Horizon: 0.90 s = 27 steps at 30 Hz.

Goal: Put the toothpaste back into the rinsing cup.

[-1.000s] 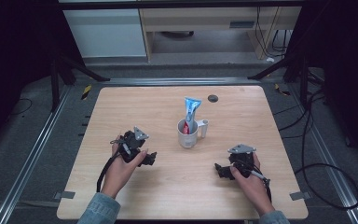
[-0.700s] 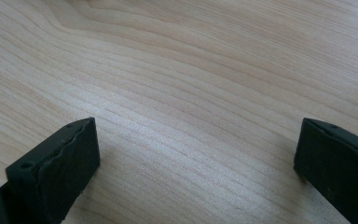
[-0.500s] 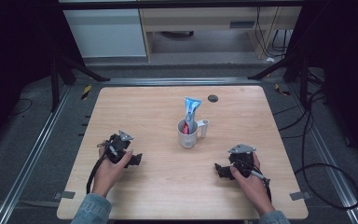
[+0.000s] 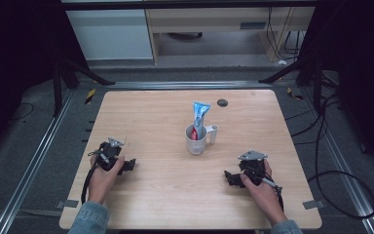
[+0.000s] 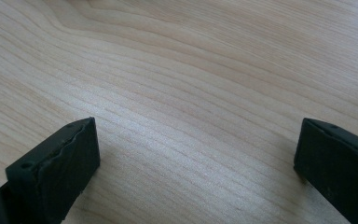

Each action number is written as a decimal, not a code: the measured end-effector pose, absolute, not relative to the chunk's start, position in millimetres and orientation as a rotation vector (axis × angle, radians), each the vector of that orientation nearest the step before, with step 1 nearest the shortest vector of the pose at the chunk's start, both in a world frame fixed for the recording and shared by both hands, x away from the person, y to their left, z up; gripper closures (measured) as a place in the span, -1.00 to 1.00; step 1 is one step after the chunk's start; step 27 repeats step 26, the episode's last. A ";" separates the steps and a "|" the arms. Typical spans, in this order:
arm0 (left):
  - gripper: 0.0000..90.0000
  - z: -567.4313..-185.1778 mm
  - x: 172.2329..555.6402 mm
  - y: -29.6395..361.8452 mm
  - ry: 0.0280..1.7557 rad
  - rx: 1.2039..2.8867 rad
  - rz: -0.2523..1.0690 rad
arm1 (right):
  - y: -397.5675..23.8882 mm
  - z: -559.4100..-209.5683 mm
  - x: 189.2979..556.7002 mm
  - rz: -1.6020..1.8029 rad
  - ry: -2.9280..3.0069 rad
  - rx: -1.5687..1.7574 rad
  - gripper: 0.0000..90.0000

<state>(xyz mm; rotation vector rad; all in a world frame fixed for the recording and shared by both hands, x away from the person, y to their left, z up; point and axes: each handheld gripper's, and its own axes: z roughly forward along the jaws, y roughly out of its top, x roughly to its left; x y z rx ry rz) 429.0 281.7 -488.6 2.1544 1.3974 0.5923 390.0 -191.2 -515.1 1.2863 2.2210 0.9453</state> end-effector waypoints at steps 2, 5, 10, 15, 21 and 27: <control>-0.88 -491.5 431.1 285.1 1.405 2.143 0.593 | -191.1 -515.0 389.9 0.943 2.221 1.289 -0.99; -0.88 -497.0 434.5 289.1 1.410 2.129 0.566 | -191.2 -515.1 389.9 0.945 2.220 1.287 -0.99; -0.91 -501.8 436.4 294.7 1.414 2.069 0.555 | -191.2 -514.9 389.9 0.942 2.221 1.288 -0.99; -0.97 -507.5 435.2 296.3 1.375 2.025 0.593 | -191.1 -514.9 389.8 0.944 2.221 1.289 -0.99; -0.98 -509.1 434.3 296.2 1.362 2.015 0.603 | -191.2 -515.0 389.8 0.942 2.221 1.288 -0.99; -1.00 -509.3 434.8 296.4 1.369 2.015 0.598 | -189.9 -515.1 388.8 0.950 2.220 1.291 -0.99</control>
